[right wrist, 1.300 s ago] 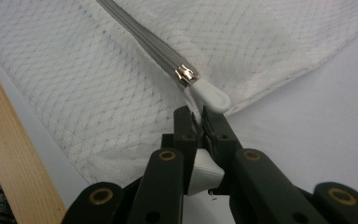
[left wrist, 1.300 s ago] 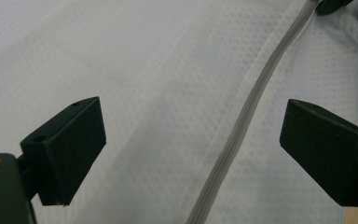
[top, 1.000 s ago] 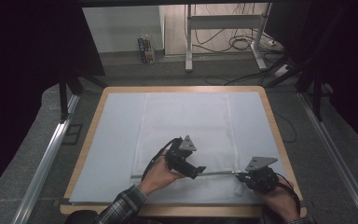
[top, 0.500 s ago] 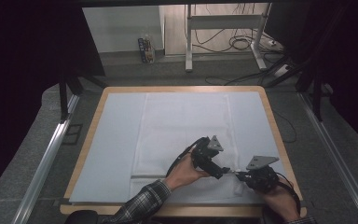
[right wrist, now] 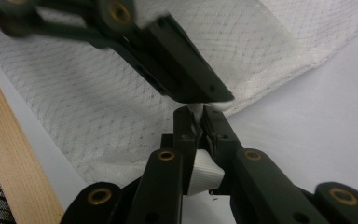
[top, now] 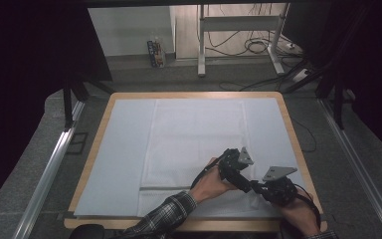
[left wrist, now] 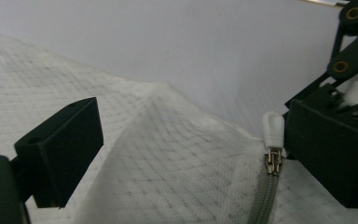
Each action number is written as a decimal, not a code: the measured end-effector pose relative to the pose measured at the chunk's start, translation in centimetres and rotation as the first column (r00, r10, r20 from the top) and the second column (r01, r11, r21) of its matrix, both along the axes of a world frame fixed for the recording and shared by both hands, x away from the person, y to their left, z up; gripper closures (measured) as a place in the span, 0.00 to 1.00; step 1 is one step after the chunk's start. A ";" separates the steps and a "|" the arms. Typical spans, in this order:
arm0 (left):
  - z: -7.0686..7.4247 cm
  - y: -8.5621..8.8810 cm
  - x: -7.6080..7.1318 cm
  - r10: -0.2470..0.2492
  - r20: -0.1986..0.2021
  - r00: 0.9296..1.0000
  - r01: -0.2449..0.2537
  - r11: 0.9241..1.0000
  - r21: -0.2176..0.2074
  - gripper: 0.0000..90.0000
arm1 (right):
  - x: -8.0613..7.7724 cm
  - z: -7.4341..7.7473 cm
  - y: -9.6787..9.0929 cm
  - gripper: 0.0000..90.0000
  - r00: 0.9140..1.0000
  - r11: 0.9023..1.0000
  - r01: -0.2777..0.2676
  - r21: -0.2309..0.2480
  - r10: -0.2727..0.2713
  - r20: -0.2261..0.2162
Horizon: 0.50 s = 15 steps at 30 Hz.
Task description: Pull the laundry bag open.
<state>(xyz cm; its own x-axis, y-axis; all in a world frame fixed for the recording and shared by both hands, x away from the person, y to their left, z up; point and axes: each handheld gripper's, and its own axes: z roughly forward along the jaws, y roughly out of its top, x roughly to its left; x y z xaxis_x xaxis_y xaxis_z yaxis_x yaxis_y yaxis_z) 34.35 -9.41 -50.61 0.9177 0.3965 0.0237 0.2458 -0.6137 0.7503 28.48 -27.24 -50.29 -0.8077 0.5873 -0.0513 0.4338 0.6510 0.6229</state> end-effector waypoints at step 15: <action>1.0 4.2 0.4 0.035 -0.028 0.999 -0.036 0.999 -0.005 0.18 | 0.0 0.0 0.0 0.93 1.000 1.000 0.003 -0.008 -0.003 0.003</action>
<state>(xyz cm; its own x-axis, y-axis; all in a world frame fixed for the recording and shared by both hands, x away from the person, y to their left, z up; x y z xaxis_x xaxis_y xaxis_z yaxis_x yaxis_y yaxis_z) 34.75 -5.22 -49.59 0.9034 0.4289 -0.0038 0.2882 -0.6005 0.7459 28.46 -27.22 -50.28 -0.8060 0.5890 -0.0583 0.4336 0.6547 0.6192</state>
